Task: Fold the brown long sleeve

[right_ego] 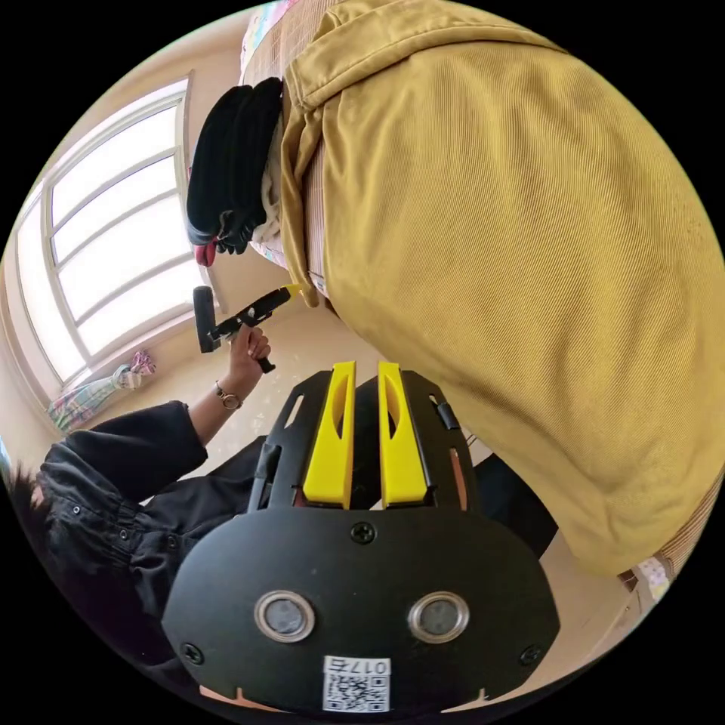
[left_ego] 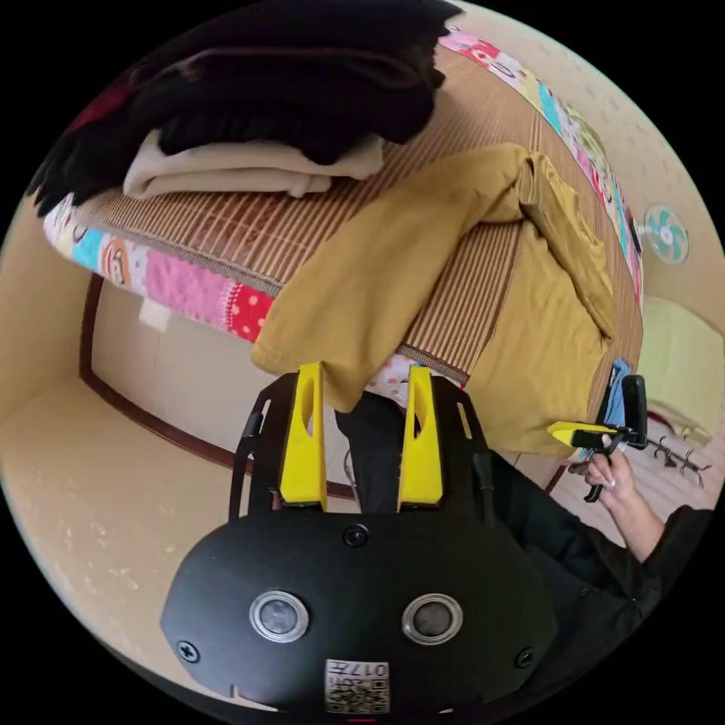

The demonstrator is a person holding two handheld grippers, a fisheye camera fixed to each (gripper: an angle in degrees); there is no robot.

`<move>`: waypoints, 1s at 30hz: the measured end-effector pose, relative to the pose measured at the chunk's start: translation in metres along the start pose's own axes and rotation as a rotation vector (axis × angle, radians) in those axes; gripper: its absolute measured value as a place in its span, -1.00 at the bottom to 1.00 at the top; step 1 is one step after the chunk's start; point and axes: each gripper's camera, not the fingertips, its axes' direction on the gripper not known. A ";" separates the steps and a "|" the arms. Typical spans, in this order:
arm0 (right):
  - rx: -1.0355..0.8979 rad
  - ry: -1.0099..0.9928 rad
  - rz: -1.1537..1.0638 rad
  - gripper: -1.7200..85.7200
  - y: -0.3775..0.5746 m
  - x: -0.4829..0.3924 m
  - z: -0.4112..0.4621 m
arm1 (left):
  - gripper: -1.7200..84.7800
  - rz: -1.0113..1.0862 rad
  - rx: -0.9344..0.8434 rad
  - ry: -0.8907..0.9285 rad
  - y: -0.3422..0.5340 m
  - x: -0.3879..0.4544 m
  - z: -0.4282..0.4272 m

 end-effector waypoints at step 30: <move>0.536 0.229 -0.779 -0.90 0.039 -0.253 -0.149 | -0.68 0.391 0.138 1.171 -0.044 0.039 -0.320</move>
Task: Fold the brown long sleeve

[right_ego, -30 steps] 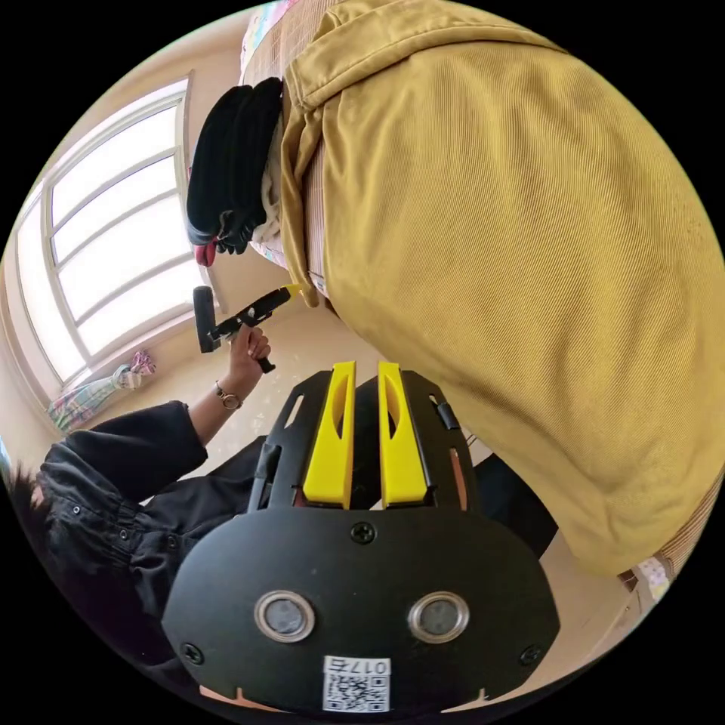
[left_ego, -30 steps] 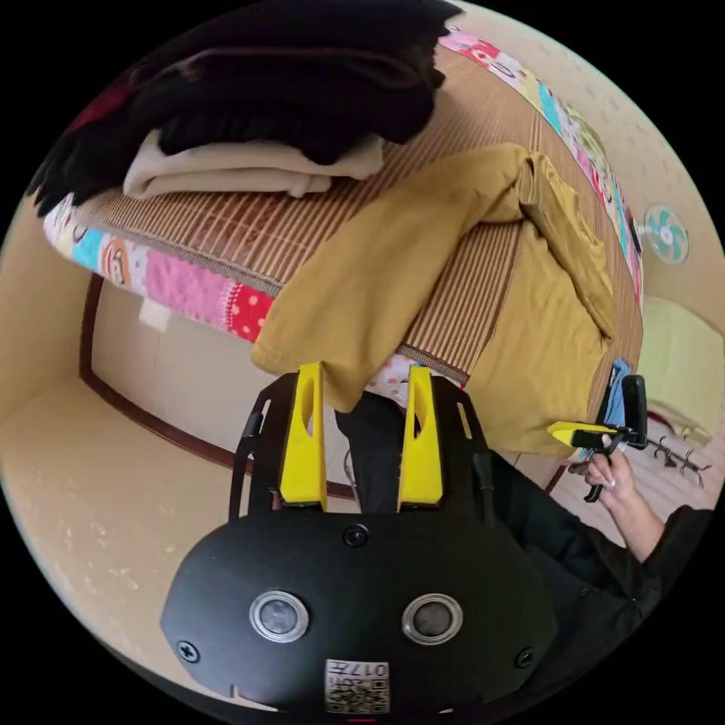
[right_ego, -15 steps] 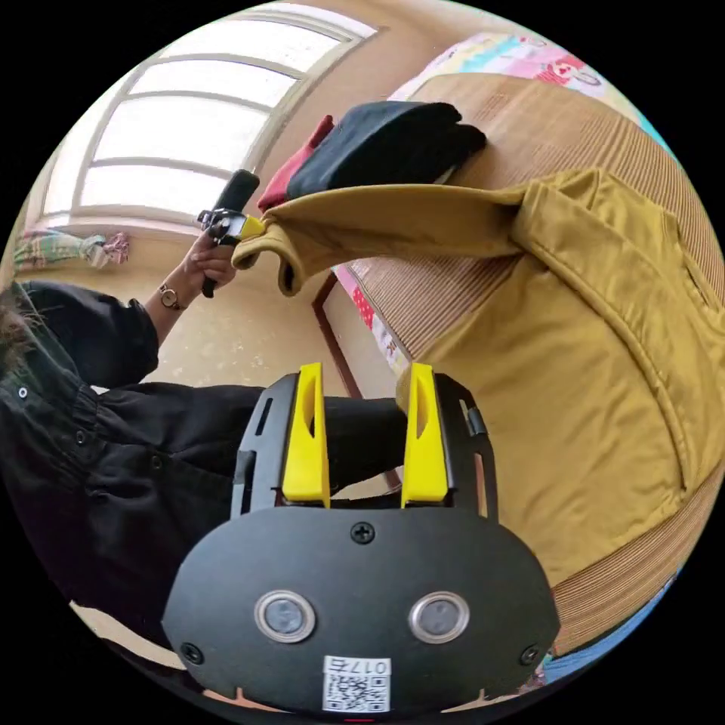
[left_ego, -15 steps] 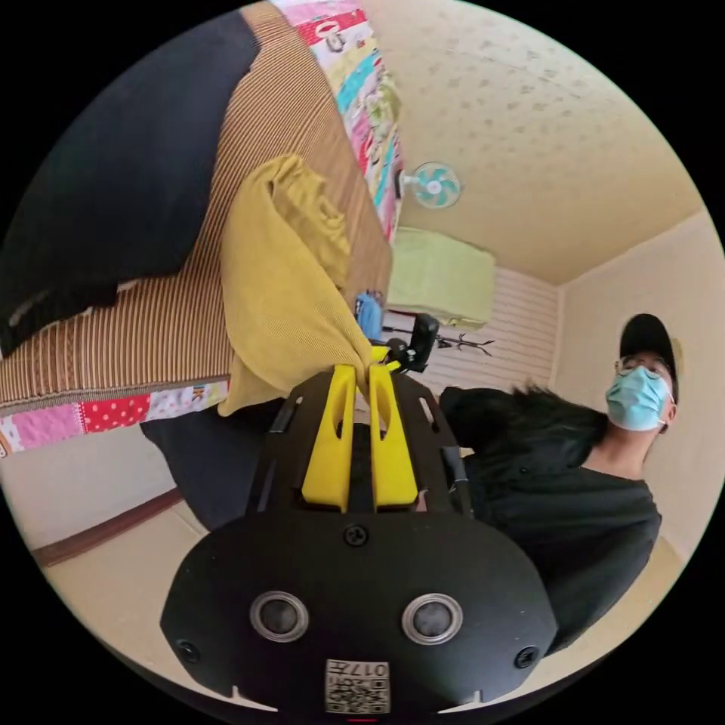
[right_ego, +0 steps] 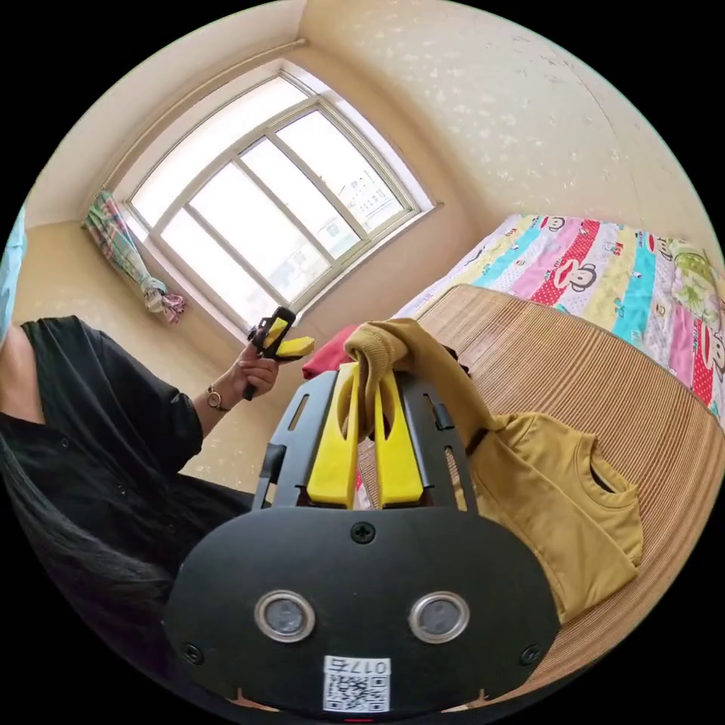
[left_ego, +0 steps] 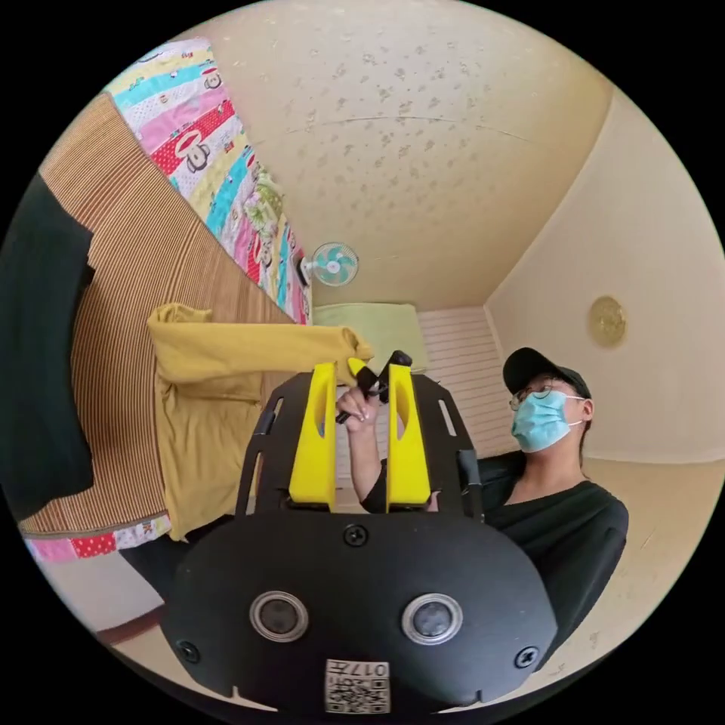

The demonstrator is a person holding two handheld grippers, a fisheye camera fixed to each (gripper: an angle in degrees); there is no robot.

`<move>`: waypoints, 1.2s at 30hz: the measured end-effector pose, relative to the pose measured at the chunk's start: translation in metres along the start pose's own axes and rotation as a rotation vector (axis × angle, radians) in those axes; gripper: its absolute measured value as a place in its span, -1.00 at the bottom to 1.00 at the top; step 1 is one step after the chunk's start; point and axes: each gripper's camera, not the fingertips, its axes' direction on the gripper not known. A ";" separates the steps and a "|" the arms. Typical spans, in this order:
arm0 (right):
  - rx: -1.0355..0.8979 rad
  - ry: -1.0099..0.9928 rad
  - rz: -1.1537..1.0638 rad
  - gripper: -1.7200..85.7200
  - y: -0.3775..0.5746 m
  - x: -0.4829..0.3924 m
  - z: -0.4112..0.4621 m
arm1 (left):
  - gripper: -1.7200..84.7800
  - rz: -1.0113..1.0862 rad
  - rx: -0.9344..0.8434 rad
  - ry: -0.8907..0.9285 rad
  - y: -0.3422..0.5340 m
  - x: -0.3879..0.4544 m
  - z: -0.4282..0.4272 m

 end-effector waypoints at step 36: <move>-0.235 0.225 0.436 -0.74 0.239 0.199 -0.143 | -0.69 -0.085 -0.128 -0.843 0.021 -0.248 0.311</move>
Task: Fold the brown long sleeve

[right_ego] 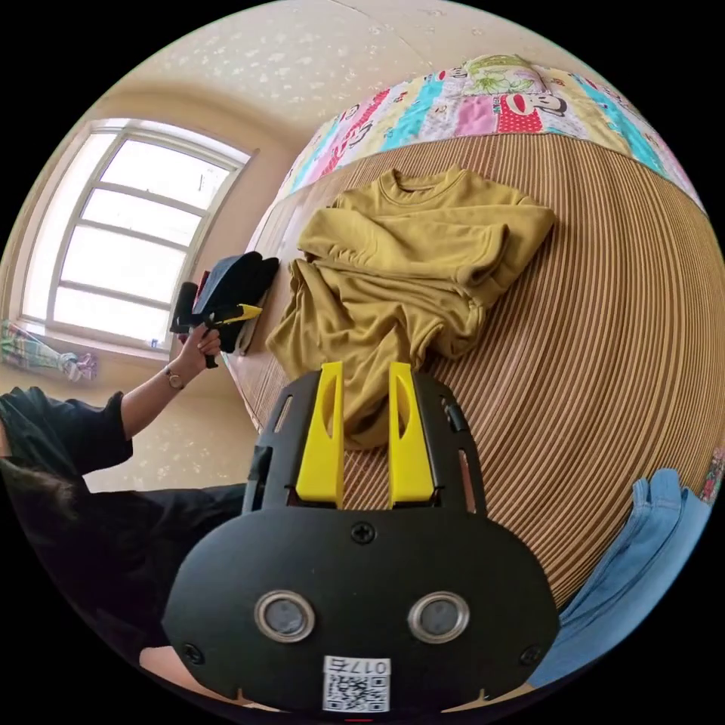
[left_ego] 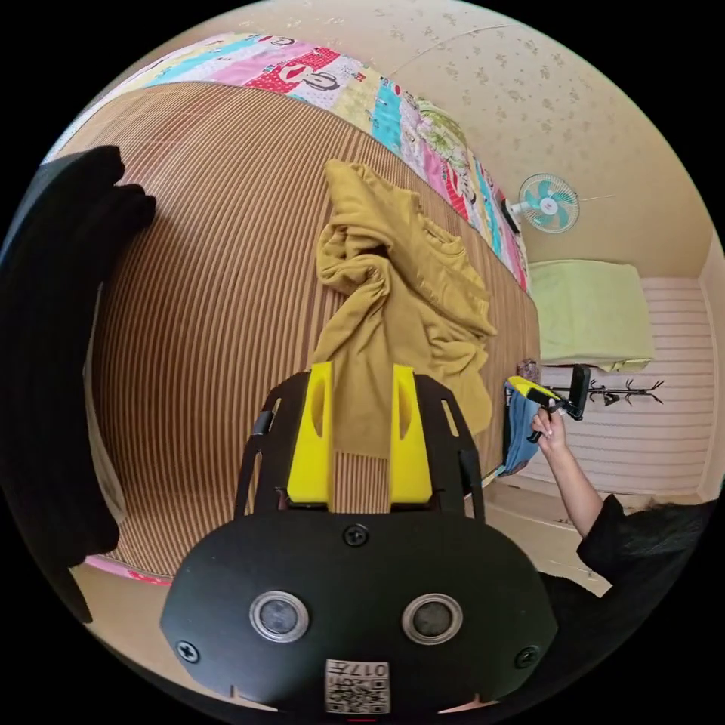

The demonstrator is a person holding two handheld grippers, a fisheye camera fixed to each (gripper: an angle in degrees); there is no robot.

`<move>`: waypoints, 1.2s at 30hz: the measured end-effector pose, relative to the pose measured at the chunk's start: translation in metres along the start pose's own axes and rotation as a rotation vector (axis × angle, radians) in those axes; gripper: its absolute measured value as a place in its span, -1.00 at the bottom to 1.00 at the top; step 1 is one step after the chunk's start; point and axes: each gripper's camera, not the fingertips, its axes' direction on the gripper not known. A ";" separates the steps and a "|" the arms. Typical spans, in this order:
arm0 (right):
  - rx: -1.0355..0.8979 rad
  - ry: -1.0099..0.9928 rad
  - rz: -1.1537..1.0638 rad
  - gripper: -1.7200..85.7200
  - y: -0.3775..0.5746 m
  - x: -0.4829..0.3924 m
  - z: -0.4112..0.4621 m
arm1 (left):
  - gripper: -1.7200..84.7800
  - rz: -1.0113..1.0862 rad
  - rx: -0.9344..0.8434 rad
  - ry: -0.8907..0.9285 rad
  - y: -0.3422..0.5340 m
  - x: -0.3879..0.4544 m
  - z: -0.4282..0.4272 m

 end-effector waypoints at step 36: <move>0.190 -0.440 0.821 -0.81 0.166 0.056 -0.176 | -0.71 -0.476 -0.163 0.267 0.164 -0.076 -0.027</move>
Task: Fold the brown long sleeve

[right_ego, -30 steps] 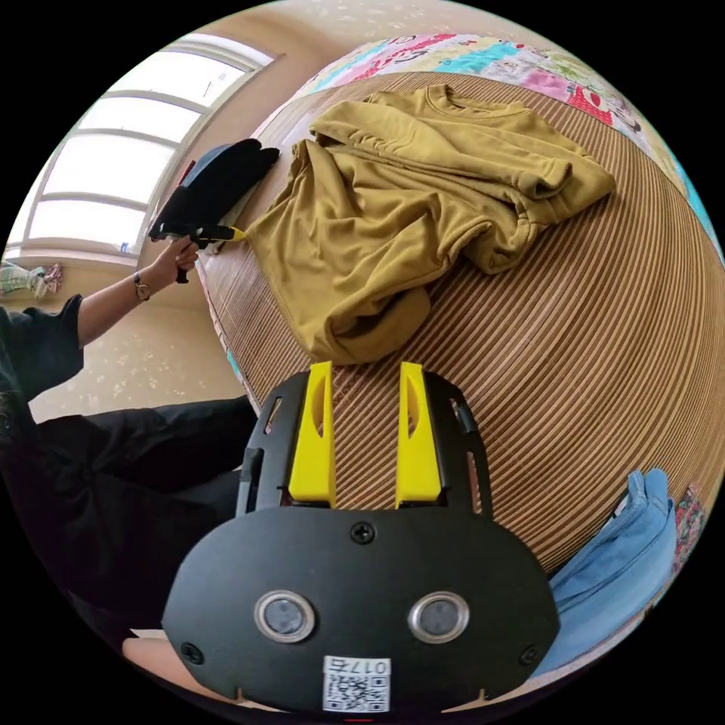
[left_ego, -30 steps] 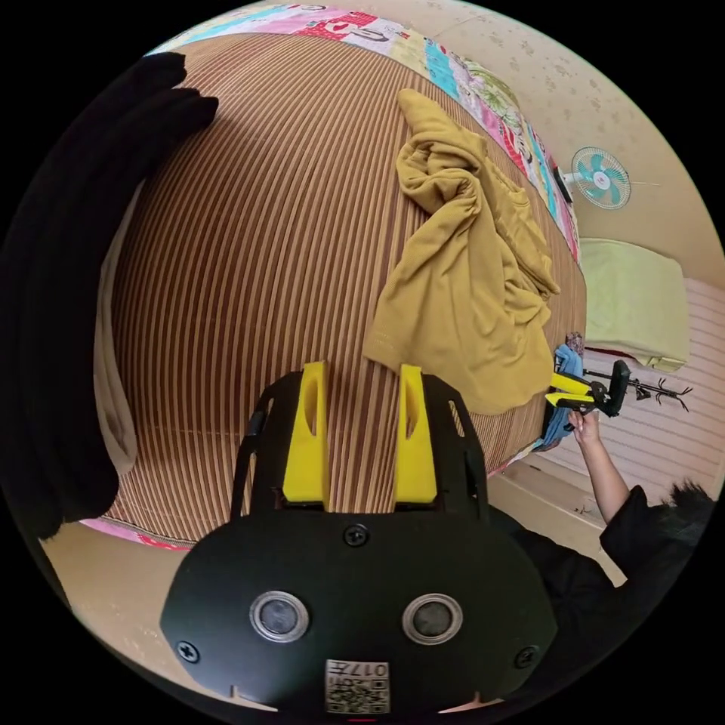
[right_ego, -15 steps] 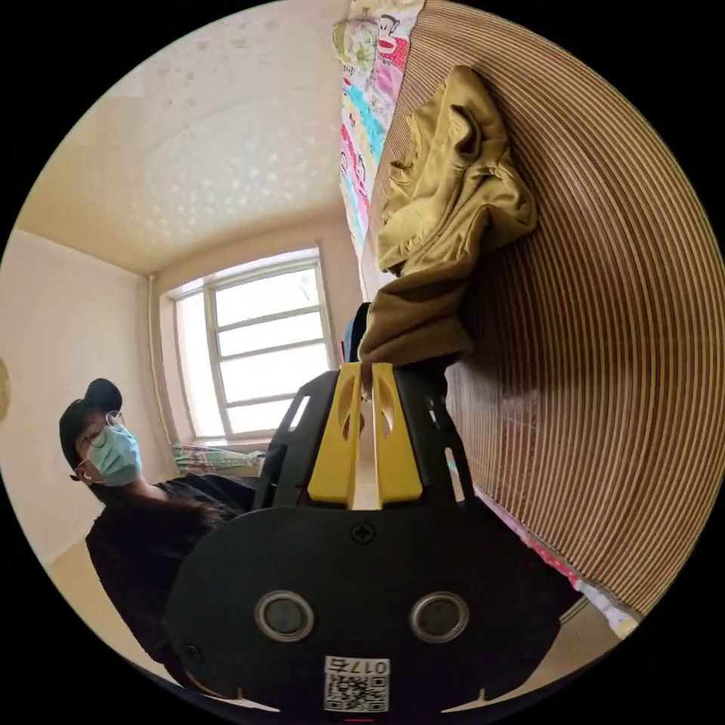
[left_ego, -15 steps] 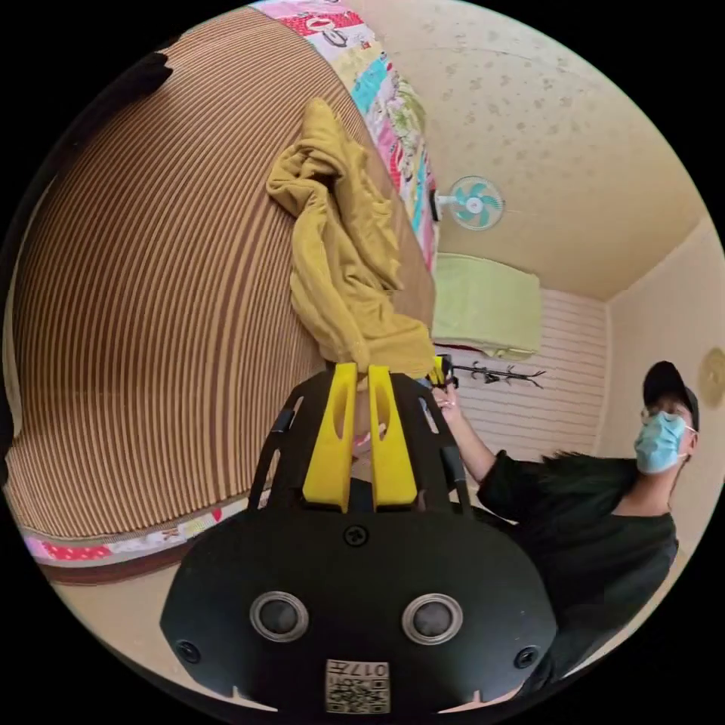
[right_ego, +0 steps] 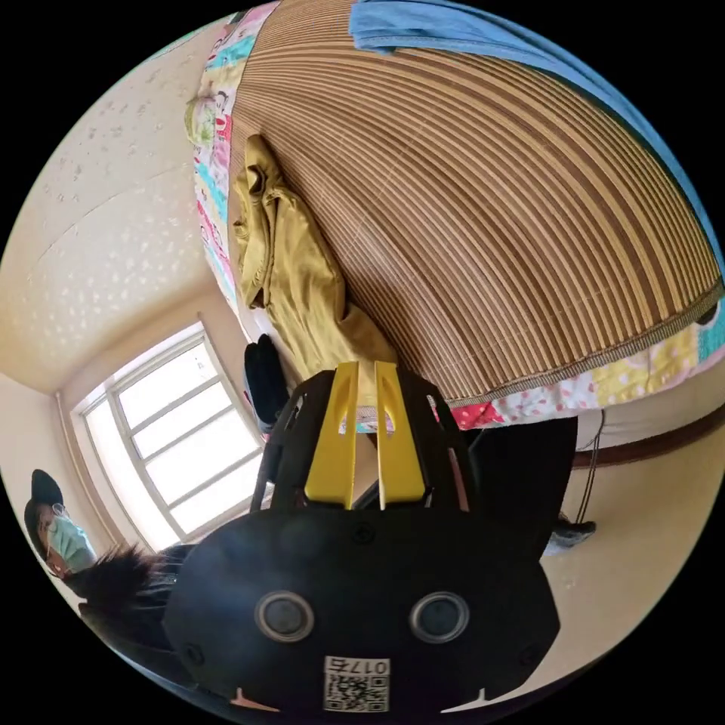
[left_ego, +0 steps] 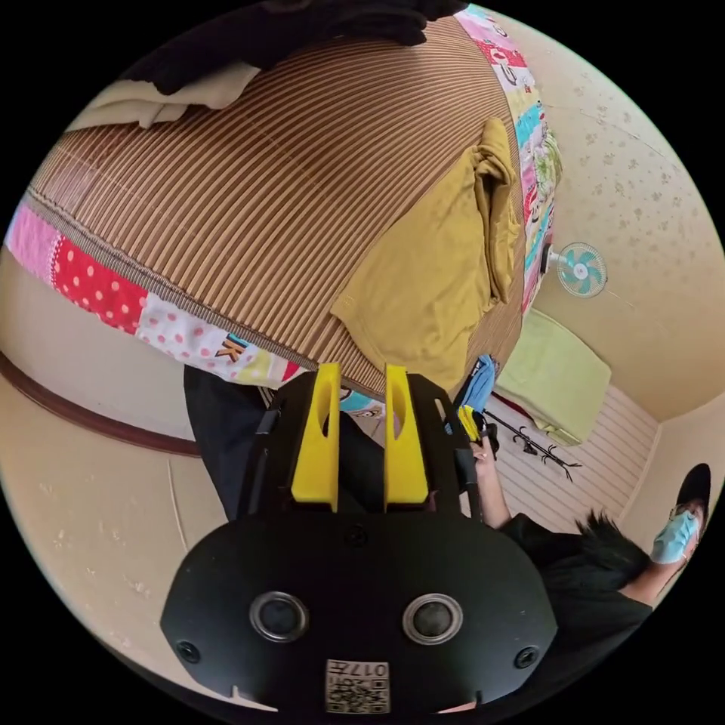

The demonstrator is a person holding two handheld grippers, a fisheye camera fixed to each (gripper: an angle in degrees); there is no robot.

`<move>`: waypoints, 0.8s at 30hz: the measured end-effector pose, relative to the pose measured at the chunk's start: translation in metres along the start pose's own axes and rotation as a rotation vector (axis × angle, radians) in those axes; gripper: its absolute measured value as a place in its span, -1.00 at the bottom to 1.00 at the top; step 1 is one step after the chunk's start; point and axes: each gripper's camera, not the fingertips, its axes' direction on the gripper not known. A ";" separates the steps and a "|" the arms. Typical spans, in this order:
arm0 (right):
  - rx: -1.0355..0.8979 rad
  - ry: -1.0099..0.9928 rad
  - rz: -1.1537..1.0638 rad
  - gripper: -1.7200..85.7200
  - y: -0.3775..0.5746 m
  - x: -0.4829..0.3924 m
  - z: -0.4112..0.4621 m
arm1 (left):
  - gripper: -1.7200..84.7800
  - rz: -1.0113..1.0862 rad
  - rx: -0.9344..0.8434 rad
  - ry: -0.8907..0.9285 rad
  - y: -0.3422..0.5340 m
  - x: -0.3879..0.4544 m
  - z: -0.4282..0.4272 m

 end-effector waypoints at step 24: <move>0.051 -0.897 -0.515 -0.94 0.009 -0.087 -0.190 | -0.87 0.265 -0.115 0.855 0.033 0.071 -0.100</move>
